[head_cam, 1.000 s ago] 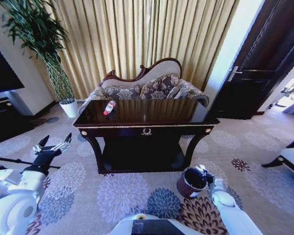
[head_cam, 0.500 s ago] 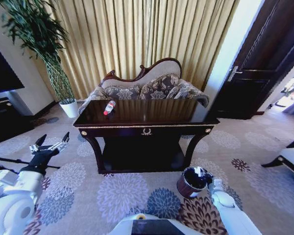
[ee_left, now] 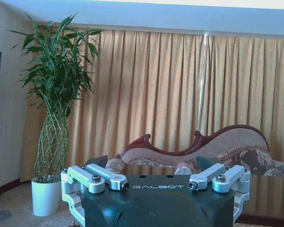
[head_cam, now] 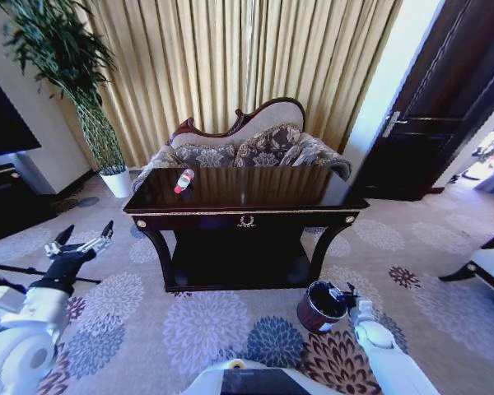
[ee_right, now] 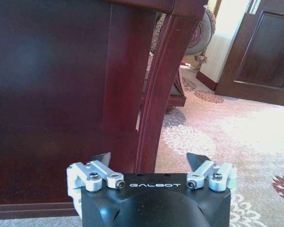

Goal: Move to the front of the table and place the trash on the table into the trash bin.

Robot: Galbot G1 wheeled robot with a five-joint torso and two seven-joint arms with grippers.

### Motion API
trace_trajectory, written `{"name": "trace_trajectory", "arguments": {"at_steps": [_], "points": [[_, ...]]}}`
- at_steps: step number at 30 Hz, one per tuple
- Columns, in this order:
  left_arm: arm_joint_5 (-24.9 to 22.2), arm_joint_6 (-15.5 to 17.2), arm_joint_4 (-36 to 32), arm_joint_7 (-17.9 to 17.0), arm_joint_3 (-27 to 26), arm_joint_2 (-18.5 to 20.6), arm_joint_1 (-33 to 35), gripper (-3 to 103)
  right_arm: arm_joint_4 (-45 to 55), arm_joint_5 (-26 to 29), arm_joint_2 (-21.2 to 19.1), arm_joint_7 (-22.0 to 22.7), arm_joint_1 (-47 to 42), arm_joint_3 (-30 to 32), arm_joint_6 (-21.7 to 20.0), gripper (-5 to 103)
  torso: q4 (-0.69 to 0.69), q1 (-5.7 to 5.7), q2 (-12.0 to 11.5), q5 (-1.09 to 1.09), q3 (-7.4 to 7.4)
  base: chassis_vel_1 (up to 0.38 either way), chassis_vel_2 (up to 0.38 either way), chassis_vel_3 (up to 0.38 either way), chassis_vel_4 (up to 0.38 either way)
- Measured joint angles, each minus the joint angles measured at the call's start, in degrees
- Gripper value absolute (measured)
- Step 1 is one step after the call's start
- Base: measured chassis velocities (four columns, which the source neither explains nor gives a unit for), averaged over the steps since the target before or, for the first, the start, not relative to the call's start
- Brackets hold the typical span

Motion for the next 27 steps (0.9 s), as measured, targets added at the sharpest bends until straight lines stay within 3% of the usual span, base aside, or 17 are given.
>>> {"name": "trace_trajectory", "arguments": {"at_steps": [6,27], "points": [[0.0,0.0,0.0,0.0,0.0,-0.1,0.0,100,0.3,0.2,0.0,-0.2,-0.1,0.2,-0.2,100,0.0,0.0,0.0,0.0,0.0,0.0,0.0,0.0,0.0],[-0.1,-0.2,0.6,0.1,0.1,-0.2,-0.1,100,2.7,1.2,-0.6,-0.1,-0.9,0.2,-2.2,100,0.0,0.0,0.0,0.01,0.0,0.0,0.0,0.0,0.0]]}}
